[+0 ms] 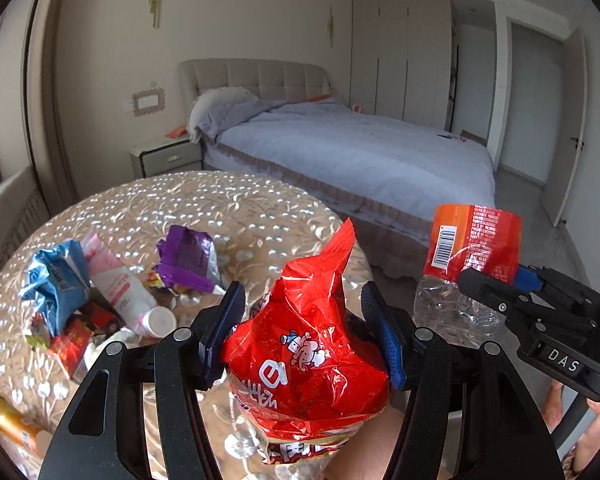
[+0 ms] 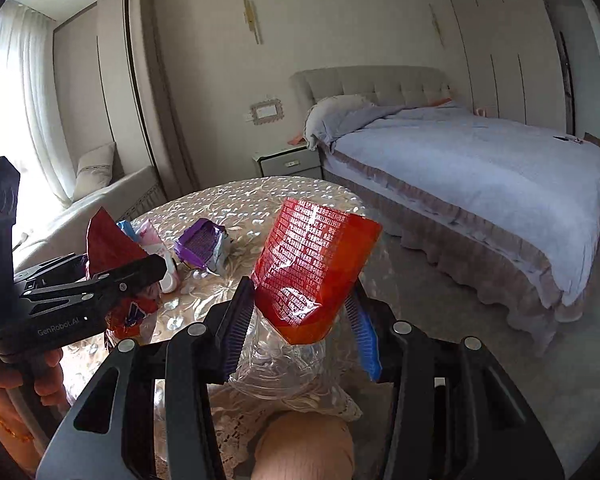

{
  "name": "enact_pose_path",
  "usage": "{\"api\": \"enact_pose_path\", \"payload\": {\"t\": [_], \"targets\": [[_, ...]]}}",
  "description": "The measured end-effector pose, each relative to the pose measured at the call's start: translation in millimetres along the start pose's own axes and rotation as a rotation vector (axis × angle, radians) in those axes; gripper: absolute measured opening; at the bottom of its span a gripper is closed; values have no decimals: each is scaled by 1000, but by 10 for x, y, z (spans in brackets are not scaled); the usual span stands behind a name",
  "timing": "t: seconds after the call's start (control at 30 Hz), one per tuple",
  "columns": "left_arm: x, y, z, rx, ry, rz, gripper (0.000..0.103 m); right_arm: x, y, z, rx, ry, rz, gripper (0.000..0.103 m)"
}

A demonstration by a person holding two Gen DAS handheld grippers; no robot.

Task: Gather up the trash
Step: 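Carry both items over the white bin and open both tools to drop them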

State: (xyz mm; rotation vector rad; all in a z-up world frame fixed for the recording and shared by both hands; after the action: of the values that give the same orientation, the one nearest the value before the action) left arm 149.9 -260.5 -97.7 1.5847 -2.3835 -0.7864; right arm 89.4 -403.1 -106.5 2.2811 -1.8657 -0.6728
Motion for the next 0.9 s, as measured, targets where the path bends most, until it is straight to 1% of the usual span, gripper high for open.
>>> {"api": "enact_pose_path", "payload": {"t": [0.1, 0.17, 0.3, 0.33, 0.4, 0.43, 0.5, 0.57, 0.7, 0.77, 0.8, 0.83, 0.87, 0.9], "targets": [[570, -122, 20, -4, -94, 85, 59, 351, 286, 130, -10, 37, 112, 48], [940, -211, 76, -23, -155, 145, 59, 566, 418, 275, -38, 67, 182, 48], [1635, -453, 317, -79, -295, 266, 59, 915, 564, 633, -133, 122, 258, 48], [1796, -528, 397, -98, -330, 296, 59, 995, 590, 745, -169, 137, 277, 48], [2108, -714, 575, -137, -404, 332, 59, 1180, 586, 1010, -246, 166, 329, 48], [2247, -816, 673, -164, -439, 350, 59, 1274, 539, 1129, -284, 165, 340, 48], [2481, -1025, 872, -225, -490, 393, 59, 1446, 464, 1367, -343, 135, 334, 48], [2677, -1228, 1067, -288, -531, 412, 59, 1613, 372, 1585, -392, 114, 337, 48], [2902, -1528, 1365, -396, -576, 432, 60, 1866, 239, 1910, -457, 61, 320, 48], [3006, -1611, 1477, -448, -597, 472, 65, 1928, 188, 2018, -474, 68, 320, 50], [3025, -1647, 1517, -468, -603, 483, 86, 1957, 177, 2071, -482, 75, 317, 58], [3013, -1677, 1537, -479, -608, 484, 98, 1984, 168, 2144, -501, 80, 316, 69], [3018, -1691, 1555, -478, -614, 490, 98, 2021, 175, 2188, -509, 85, 326, 92], [3034, -1652, 1583, -480, -621, 495, 98, 2042, 199, 2225, -509, 91, 337, 99]]}}
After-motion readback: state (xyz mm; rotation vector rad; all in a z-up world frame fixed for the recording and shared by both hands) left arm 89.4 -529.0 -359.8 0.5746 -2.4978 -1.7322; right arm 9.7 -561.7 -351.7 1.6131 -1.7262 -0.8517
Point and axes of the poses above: each gripper's, at about its wrist camera, not at the fingertips, and y roughly against the way its jaws point, x to its right, z to its underside, the point moved 5 cm from there along -y, roughly the way its jaws point, and after that the axes turned 15 degrees about -z, right-handed, at the moved point
